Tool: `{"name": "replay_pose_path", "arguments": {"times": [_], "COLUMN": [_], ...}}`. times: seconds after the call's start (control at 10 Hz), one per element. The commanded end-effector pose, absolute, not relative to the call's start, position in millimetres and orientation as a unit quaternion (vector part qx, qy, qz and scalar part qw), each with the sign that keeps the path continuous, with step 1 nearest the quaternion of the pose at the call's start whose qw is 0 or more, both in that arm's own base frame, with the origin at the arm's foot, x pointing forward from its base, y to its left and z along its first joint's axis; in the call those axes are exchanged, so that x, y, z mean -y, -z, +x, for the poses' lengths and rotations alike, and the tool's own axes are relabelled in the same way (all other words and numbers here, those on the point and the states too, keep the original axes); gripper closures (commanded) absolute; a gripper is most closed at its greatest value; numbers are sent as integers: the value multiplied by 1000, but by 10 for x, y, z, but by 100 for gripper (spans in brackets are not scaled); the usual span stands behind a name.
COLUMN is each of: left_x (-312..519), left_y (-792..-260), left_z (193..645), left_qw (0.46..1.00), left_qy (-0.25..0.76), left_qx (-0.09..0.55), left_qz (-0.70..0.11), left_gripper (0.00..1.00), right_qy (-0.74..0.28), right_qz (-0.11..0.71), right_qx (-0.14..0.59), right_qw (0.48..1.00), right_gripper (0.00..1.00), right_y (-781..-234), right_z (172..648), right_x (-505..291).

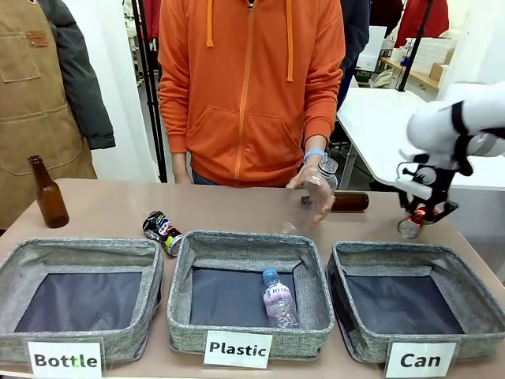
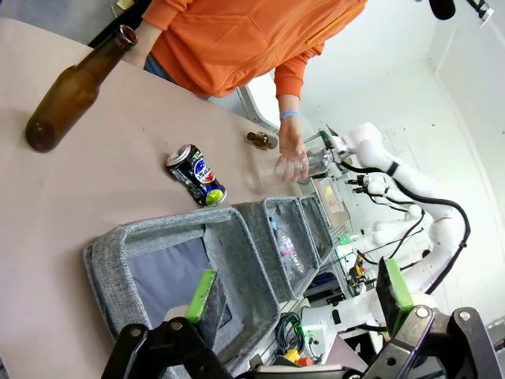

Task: Sort the can waste into the basket.
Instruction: Pick up the can waste from the table and place it in the right Fabric basket.

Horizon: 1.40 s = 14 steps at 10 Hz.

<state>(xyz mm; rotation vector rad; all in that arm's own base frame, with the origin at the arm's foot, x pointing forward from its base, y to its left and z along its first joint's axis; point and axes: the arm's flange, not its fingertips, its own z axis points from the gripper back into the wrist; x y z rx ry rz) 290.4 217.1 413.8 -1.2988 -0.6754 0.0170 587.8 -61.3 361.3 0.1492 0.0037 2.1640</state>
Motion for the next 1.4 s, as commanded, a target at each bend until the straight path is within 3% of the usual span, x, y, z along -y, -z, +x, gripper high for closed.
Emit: {"name": "replay_pose_path", "arguments": {"times": [0.0, 0.3, 0.5, 0.7, 1.1, 1.2, 1.3], "left_x": [-2173, -2173, -2173, -2173, -2173, -2173, -2173], "left_y": [-4158, -4158, -4158, -4158, -4158, -4158, -4158], "left_z": [2902, 2902, 2902, 2902, 2902, 2902, 2902], "left_qw": [739, 739, 739, 739, 739, 739, 739], "left_qy": [0, 0, 0, 0, 0, 0, 0], "left_qx": [317, 317, 317, 317, 317, 317, 317], "left_qz": [-595, -595, -595, -595, -595, -595, -595], "left_gripper": [0, 0, 0, 0, 0, 0, 0], "right_qy": [-829, -795, -804, -822, -808, -808, -808], "right_qz": [75, 77, 52, 54, 71, 66, 64], "right_qx": [30, 19, 31, 35, 7, -6, -6], "right_qw": [553, 602, 591, 565, 585, 586, 586], "right_gripper": [100, 100, 100, 100, 100, 27, 16], "right_y": [-4295, -4632, -4495, -4378, -4351, -4349, -4355], "right_z": [5156, 4157, 3848, 3826, 3905, 3932, 3937], "right_x": [726, 591, 228, 7, -51, -69, -69]}}
